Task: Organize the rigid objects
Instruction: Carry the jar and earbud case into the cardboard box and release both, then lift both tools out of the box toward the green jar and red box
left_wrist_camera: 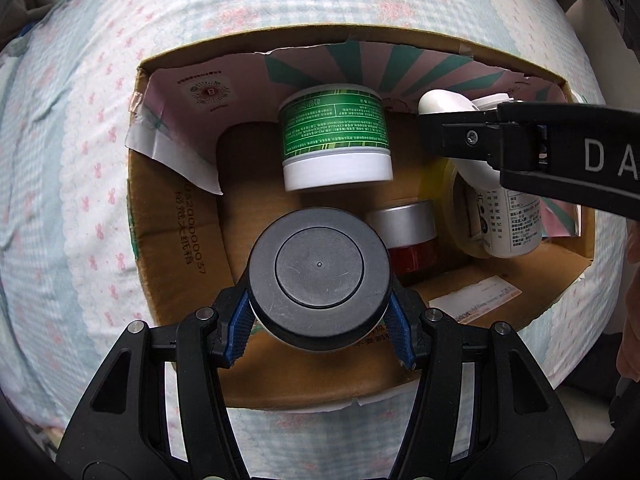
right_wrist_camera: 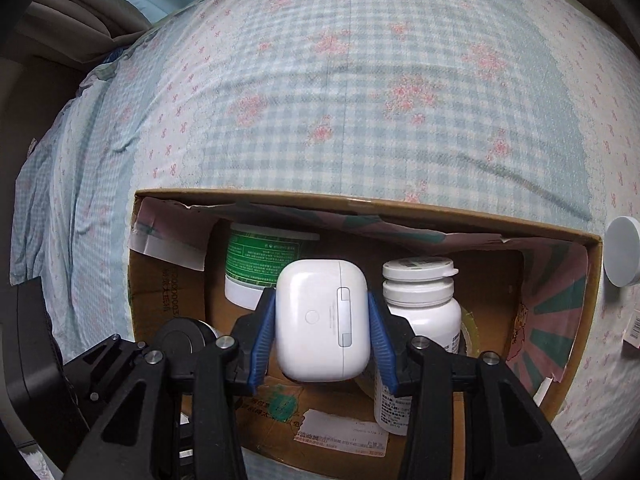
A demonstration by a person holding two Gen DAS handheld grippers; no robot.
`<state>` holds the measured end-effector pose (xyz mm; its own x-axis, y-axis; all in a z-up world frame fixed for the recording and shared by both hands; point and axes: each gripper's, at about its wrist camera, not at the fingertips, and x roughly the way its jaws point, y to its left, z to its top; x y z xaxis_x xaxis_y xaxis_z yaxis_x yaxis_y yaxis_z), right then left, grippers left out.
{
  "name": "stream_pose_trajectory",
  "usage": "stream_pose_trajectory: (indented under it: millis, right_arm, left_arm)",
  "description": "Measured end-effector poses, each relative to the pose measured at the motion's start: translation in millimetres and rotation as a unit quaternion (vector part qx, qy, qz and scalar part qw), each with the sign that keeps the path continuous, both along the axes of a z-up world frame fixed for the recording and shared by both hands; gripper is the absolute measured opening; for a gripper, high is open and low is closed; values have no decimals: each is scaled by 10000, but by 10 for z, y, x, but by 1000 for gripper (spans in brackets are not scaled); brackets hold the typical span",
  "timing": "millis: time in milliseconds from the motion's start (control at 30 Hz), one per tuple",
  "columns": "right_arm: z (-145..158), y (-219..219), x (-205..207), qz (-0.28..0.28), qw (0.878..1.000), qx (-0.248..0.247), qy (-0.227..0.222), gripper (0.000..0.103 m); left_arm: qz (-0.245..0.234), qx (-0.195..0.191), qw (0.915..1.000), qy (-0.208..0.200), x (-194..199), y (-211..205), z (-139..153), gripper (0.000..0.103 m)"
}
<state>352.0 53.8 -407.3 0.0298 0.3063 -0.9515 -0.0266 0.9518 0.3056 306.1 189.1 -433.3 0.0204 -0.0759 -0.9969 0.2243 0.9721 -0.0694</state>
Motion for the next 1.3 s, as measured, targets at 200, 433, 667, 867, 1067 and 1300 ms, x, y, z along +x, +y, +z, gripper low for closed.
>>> stream_pose_trajectory:
  millis: [200, 433, 667, 867, 1067, 1300]
  right_arm:
    - [27, 29, 46, 7, 9999, 117, -67, 60]
    - [145, 6, 42, 43, 9997, 117, -205, 103]
    - [320, -33, -111, -29, 9995, 70, -299, 103]
    - [611, -28, -308, -37, 9982, 19, -596, 103]
    - [1070, -7, -576, -50, 9955, -81, -943, 103]
    - [1684, -77, -1000, -51, 9916, -142, -1281, 103]
  left_arm:
    - [-165, -130, 9994, -287, -46, -53, 181, 103]
    - [-62, -214, 9992, -327, -107, 8, 324, 103]
    - [-41, -239, 9985, -498, -245, 60, 554, 103]
    - [19, -243, 9966, -782, -450, 157, 877, 103]
    - [179, -295, 9931, -1123, -679, 264, 1304, 103]
    - [241, -466, 9852, -1629, -1012, 332, 1856, 103]
